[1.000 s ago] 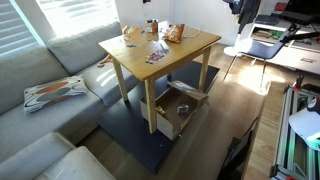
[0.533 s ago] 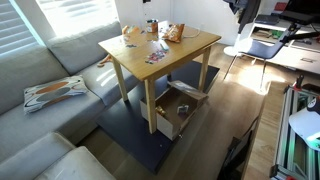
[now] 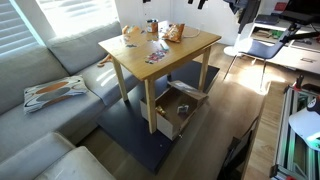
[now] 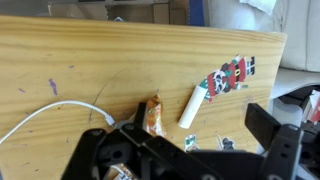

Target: Move the snack packet from the table to the box

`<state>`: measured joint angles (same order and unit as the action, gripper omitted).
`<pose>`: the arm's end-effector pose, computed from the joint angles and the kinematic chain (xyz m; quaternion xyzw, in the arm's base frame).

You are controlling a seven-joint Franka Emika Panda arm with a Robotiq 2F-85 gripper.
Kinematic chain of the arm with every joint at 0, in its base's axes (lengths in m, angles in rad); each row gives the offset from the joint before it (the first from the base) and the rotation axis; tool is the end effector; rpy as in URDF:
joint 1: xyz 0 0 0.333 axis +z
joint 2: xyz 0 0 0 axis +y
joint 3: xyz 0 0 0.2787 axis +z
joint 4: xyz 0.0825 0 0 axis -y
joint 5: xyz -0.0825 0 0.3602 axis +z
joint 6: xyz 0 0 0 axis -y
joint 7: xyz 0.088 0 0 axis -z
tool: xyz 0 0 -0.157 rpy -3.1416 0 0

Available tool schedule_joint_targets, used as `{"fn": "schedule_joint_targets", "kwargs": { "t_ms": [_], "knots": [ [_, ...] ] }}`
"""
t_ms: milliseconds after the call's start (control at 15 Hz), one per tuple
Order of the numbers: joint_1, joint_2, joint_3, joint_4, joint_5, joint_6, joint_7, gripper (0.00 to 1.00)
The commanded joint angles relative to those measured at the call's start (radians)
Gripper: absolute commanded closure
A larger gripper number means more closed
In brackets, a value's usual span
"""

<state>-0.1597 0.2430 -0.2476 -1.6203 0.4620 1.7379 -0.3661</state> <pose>0.5669 -0.1672 0.4065 -0.9768 0.0697 -0.0207 0.2012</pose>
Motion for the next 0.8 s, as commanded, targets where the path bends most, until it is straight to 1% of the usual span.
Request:
{"fn": "schedule_joint_targets", "kwargs": {
  "t_ms": [0, 67, 133, 267, 467, 600, 733],
  "knots": [
    [-0.106, 0.168, 0.044, 0.193, 0.016, -0.04, -0.027, 0.0],
    [-0.127, 0.2, 0.054, 0.225, 0.014, -0.039, -0.018, 0.0],
    [-0.109, 0.12, 0.067, 0.127, -0.015, 0.001, -0.004, 0.0],
    [-0.14, 0.173, 0.078, 0.183, -0.017, -0.001, -0.004, 0.0],
    [-0.147, 0.192, 0.085, 0.209, -0.018, -0.007, -0.003, 0.0],
    [-0.154, 0.227, 0.095, 0.235, -0.011, 0.042, -0.008, 0.0],
    [-0.17, 0.253, 0.111, 0.253, -0.002, 0.043, -0.018, 0.0]
  ]
}}
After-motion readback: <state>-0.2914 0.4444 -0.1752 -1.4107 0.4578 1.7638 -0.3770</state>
